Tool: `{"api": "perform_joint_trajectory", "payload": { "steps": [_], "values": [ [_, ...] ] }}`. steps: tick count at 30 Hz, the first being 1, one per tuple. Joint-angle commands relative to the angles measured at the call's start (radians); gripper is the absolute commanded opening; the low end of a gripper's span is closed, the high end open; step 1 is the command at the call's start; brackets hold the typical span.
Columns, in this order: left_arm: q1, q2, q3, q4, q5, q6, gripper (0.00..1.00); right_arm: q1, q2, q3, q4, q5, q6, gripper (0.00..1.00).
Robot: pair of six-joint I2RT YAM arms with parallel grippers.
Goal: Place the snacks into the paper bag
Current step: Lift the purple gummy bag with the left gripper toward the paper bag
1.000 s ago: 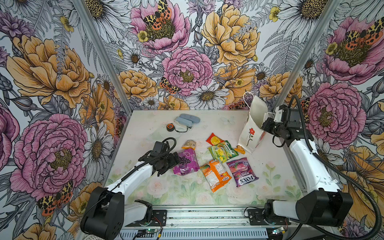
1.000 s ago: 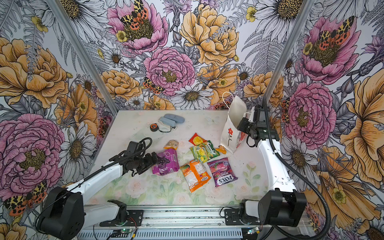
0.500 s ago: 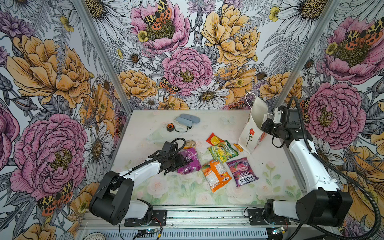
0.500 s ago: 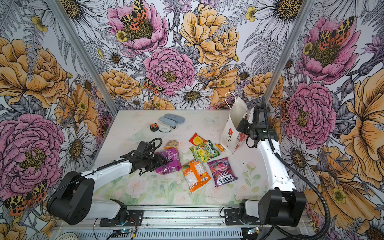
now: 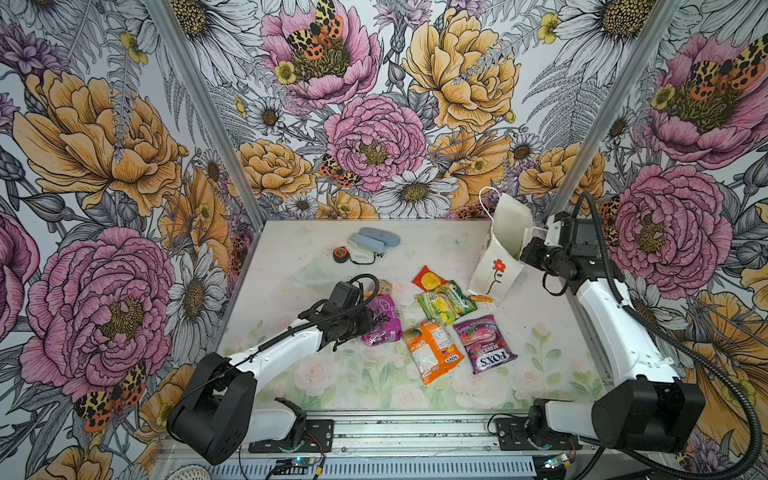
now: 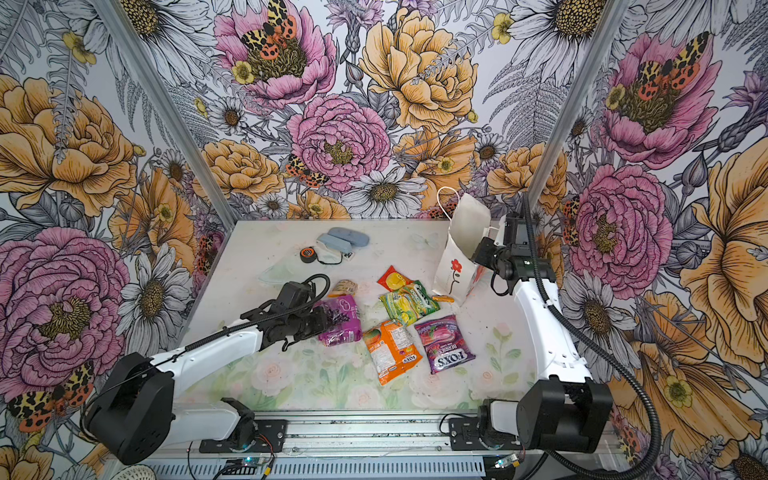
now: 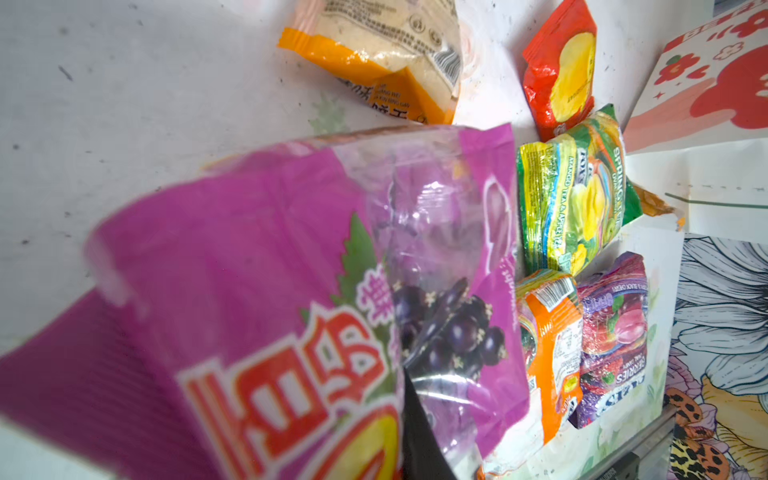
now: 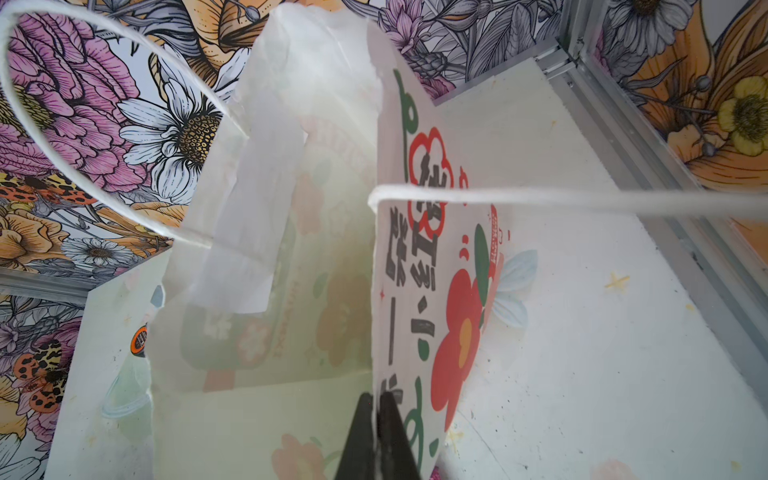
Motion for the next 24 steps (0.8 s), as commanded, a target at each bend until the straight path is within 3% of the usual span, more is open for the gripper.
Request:
{"api": "perform_joint_trajectory", "payload": {
  "steps": [1,11,17,24],
  "values": [
    [0.000,-0.072,0.032,-0.038,-0.093,0.044,0.13,0.018,0.022,0.037,0.005,-0.021,0.000,0.00],
    [0.000,-0.188,0.155,-0.102,-0.132,0.130,0.06,0.091,0.087,0.105,0.002,-0.063,-0.045,0.00],
    [-0.015,-0.148,0.304,-0.146,-0.107,0.170,0.01,0.091,0.092,0.104,-0.004,-0.045,-0.056,0.00],
    [-0.094,-0.063,0.538,-0.217,-0.134,0.250,0.00,0.091,0.095,0.109,-0.004,-0.050,-0.068,0.00]
  ]
}}
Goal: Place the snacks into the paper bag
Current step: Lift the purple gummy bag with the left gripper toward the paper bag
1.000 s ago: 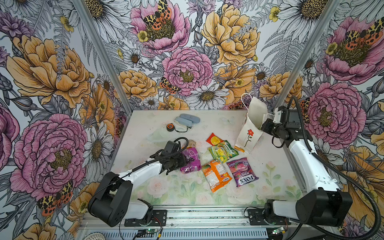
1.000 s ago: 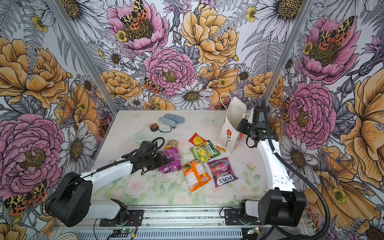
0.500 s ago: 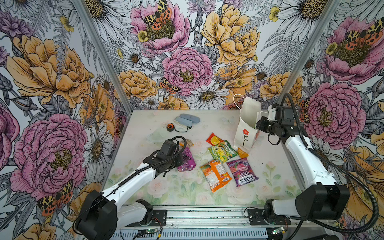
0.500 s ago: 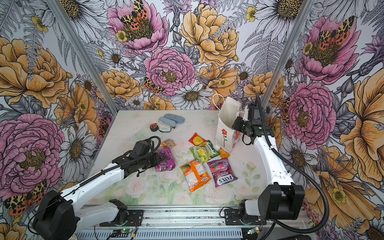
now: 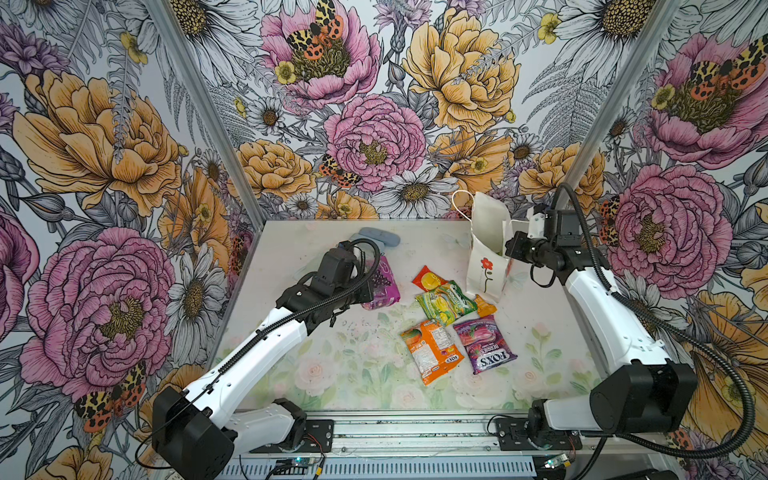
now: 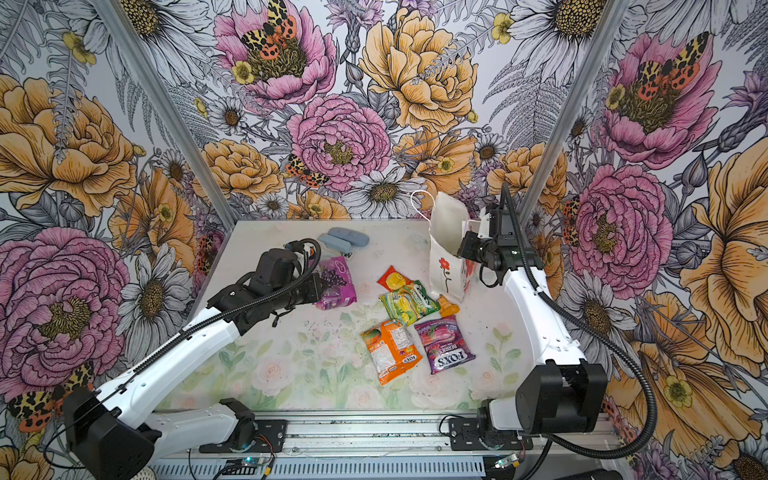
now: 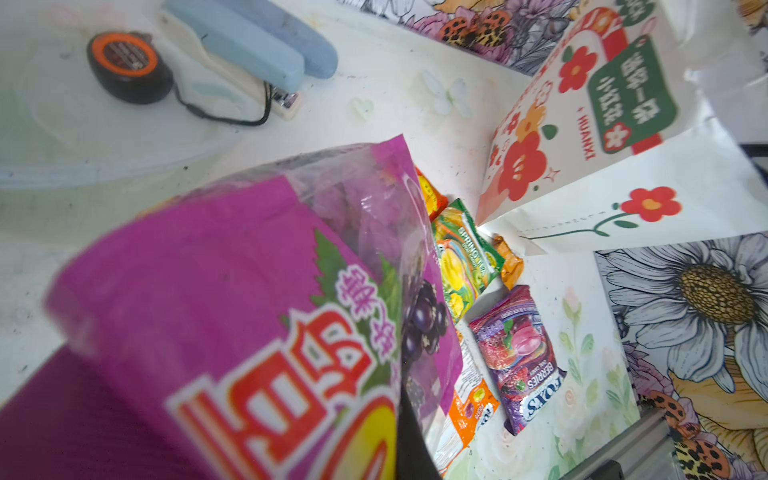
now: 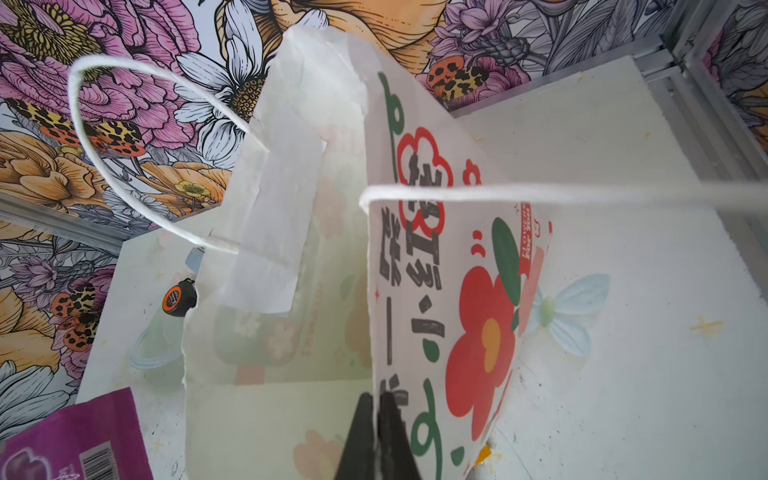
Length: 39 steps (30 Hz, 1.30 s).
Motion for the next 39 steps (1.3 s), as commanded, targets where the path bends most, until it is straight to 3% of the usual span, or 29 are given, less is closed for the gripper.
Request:
{"api": "perform_joint_trajectory", "payload": {
  "steps": [1,7,14,22,29,39],
  "values": [
    [-0.045,0.021,0.135,0.036,-0.022,0.073,0.00,0.003,0.013,0.031,-0.006,-0.010,-0.024,0.00],
    [-0.105,0.108,0.348,0.036,-0.032,0.134,0.00,0.004,0.017,0.049,-0.007,-0.064,-0.027,0.00],
    [-0.179,0.298,0.717,-0.004,-0.017,0.202,0.00,0.019,0.027,0.080,-0.010,-0.077,-0.034,0.00],
    [-0.225,0.513,1.062,-0.124,-0.002,0.198,0.00,0.066,0.031,0.105,-0.029,-0.032,-0.080,0.00],
    [-0.230,0.680,1.225,-0.180,0.045,0.122,0.00,0.128,0.032,0.113,-0.027,0.013,-0.100,0.00],
    [-0.236,0.763,1.292,-0.320,-0.050,0.089,0.00,0.188,0.002,0.113,-0.012,0.105,-0.106,0.00]
  ]
}}
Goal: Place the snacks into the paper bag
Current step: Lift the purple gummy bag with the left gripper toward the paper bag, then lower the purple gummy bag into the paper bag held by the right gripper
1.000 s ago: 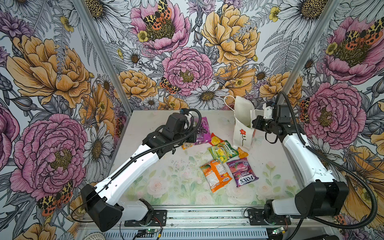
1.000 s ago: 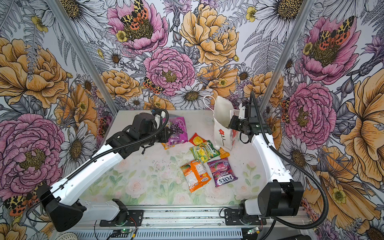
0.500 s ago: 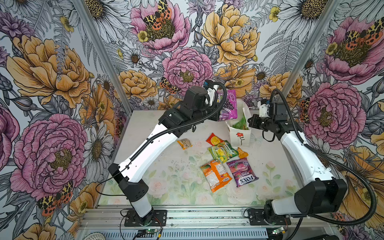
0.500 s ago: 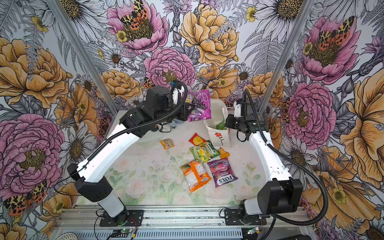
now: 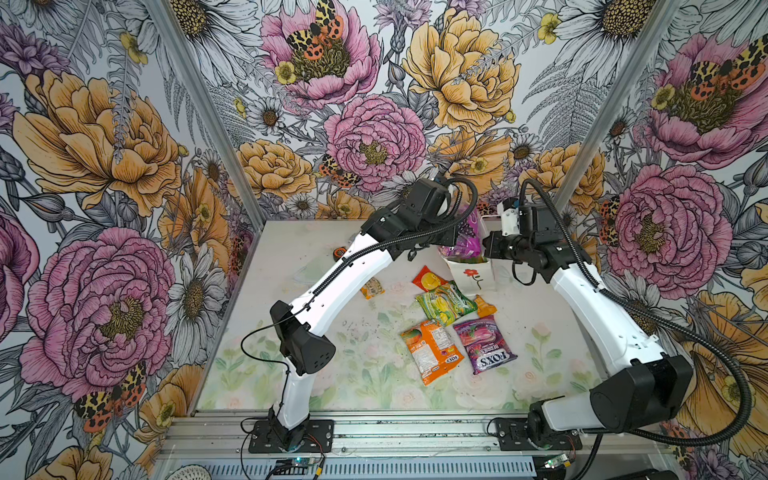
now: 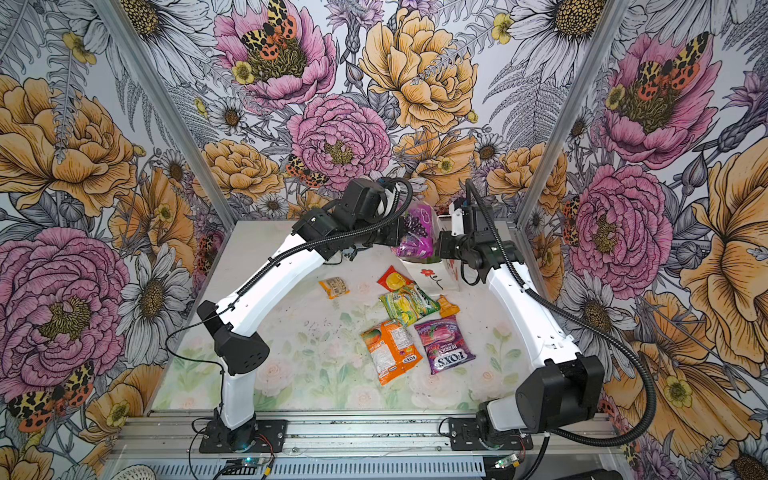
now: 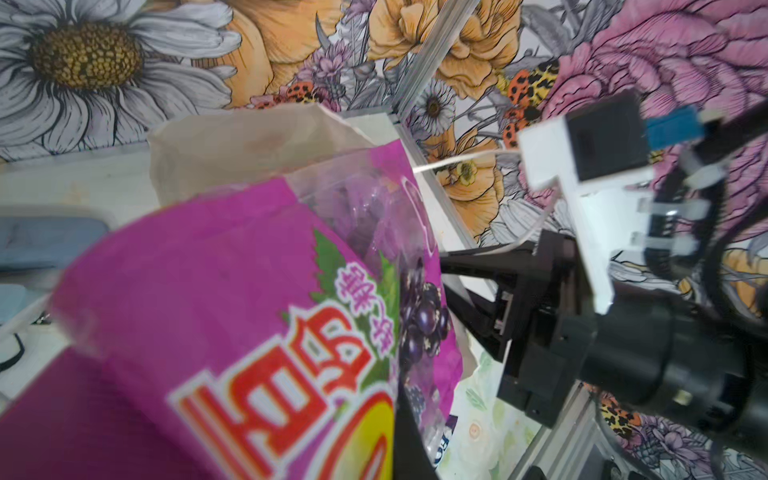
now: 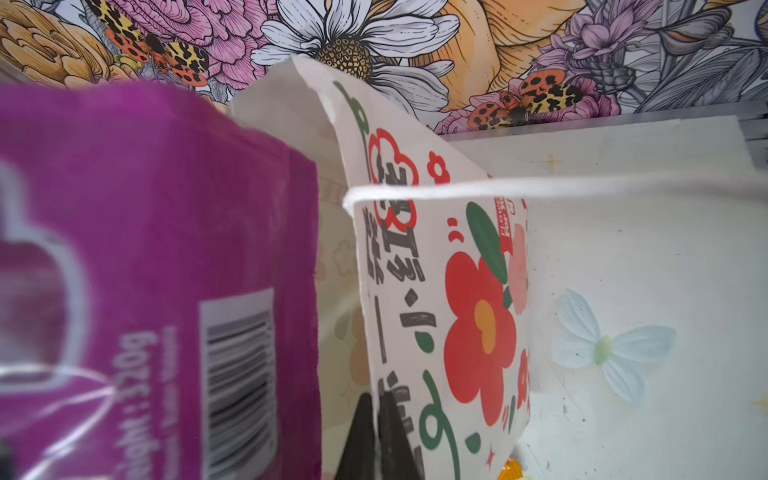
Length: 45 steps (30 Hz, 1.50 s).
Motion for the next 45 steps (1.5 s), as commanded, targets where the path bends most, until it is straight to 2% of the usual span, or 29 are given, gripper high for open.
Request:
{"api": "perform_joint_trajectory", "payload": {
  "steps": [1,10,15,34,45],
  "values": [
    [-0.005,-0.027,0.085,0.013,-0.065,-0.019,0.00,0.017,-0.029,0.031,0.028,0.043,-0.016,0.00],
    [-0.011,-0.002,0.108,-0.055,-0.149,-0.027,0.00,0.075,-0.037,0.022,0.042,0.095,-0.030,0.00],
    [-0.002,0.029,0.142,-0.105,-0.178,-0.041,0.00,0.106,-0.036,0.019,0.062,0.114,0.006,0.00],
    [0.064,0.116,0.173,-0.178,-0.158,-0.100,0.00,0.172,-0.040,0.002,0.108,0.153,0.034,0.00],
    [0.077,0.229,0.254,-0.177,-0.120,-0.113,0.00,0.202,-0.039,-0.012,0.143,0.142,0.059,0.00]
  ]
}}
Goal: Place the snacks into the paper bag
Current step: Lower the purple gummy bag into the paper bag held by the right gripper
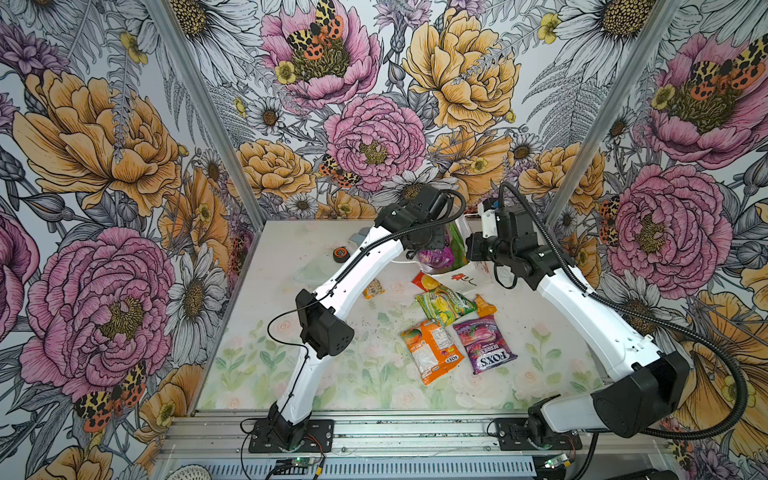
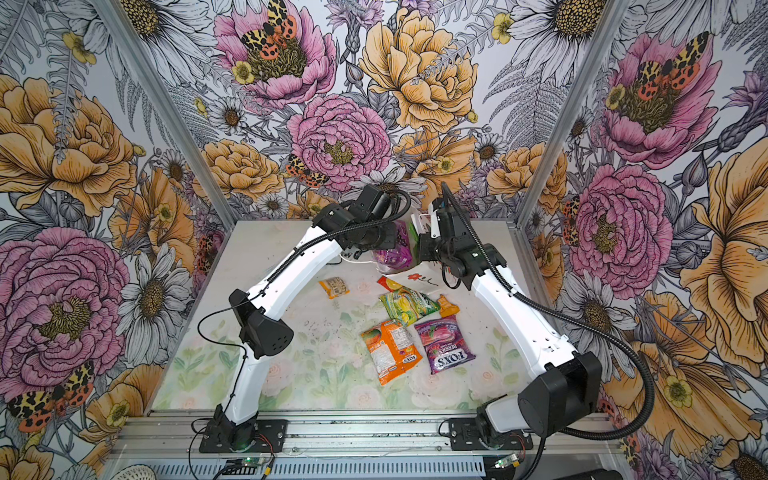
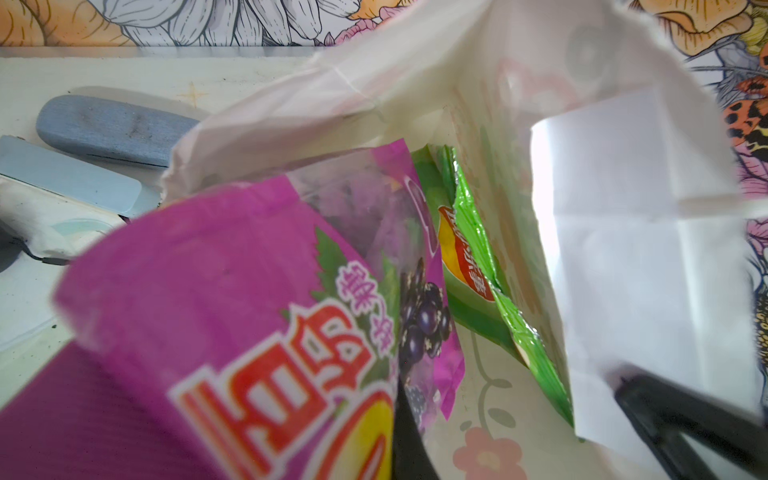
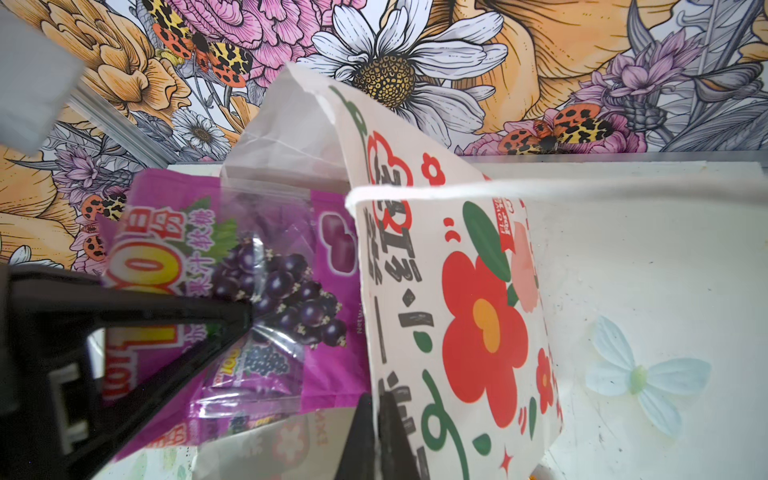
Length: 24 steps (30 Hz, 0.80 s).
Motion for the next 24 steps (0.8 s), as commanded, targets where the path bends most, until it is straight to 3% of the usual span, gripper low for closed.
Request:
{"api": "perform_joint_trajectory", "payload": {
  "steps": [1,24],
  "values": [
    [0.015,0.014,0.058,0.056,0.012,-0.023,0.00,0.018,-0.033,-0.008,0.078,0.011,0.021,0.00],
    [0.030,0.168,0.155,0.072,0.155,-0.083,0.00,0.032,-0.033,-0.039,0.098,0.018,0.050,0.00]
  ]
}}
